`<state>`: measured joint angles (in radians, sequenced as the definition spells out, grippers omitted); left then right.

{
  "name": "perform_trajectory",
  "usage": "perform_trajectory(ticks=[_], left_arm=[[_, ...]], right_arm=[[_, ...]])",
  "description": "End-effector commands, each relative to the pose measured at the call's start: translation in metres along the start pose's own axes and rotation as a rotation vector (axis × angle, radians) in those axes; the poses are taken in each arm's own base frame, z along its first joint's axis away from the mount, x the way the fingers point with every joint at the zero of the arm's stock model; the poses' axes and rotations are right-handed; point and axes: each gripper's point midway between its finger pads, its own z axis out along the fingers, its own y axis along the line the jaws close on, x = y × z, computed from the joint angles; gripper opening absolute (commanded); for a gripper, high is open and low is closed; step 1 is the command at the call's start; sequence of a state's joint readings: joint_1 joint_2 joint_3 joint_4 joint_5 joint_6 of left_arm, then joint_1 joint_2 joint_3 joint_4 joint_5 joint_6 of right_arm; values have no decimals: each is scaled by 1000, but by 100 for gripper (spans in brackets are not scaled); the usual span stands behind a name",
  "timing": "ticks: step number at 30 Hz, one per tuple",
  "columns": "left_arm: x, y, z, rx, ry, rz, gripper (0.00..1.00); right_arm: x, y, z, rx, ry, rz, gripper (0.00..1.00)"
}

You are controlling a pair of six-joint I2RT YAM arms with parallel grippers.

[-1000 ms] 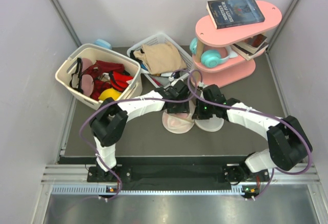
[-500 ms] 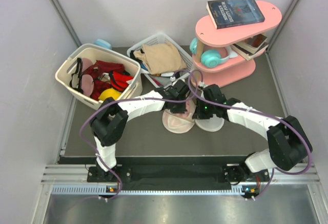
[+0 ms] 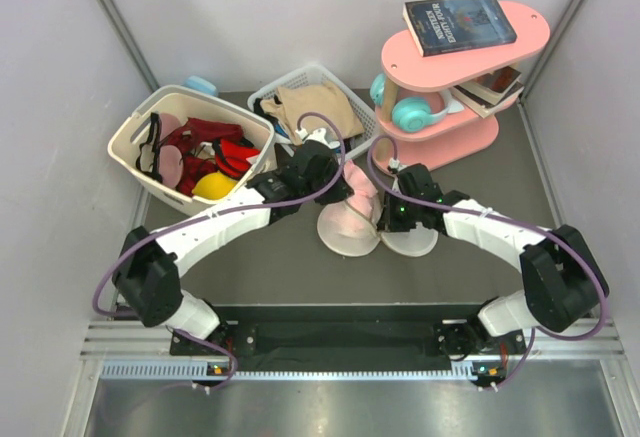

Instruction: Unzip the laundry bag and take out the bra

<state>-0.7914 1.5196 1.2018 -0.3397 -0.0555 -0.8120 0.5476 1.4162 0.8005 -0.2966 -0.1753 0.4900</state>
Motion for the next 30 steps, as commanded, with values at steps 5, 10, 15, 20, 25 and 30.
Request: perform_trajectory(ticks=[5, 10, 15, 20, 25, 30], left_arm=[[-47, -49, -32, 252, -150, -68, 0], [-52, -52, -26, 299, -168, -89, 0], [-59, -66, -13, 352, -178, -84, 0], [-73, -80, -10, 378, -203, -77, 0], [-105, -98, -43, 420, -298, -63, 0], [-142, -114, -80, 478, -392, -63, 0]], right_arm=[[-22, 6, -6, -17, -62, -12, 0], [-34, 14, -19, -38, -118, -17, 0], [-41, 18, -26, -49, -150, -24, 0], [-41, 18, -29, -45, -154, -23, 0], [-38, 15, -26, -36, -145, -23, 0], [-34, 13, -22, -31, -128, -24, 0]])
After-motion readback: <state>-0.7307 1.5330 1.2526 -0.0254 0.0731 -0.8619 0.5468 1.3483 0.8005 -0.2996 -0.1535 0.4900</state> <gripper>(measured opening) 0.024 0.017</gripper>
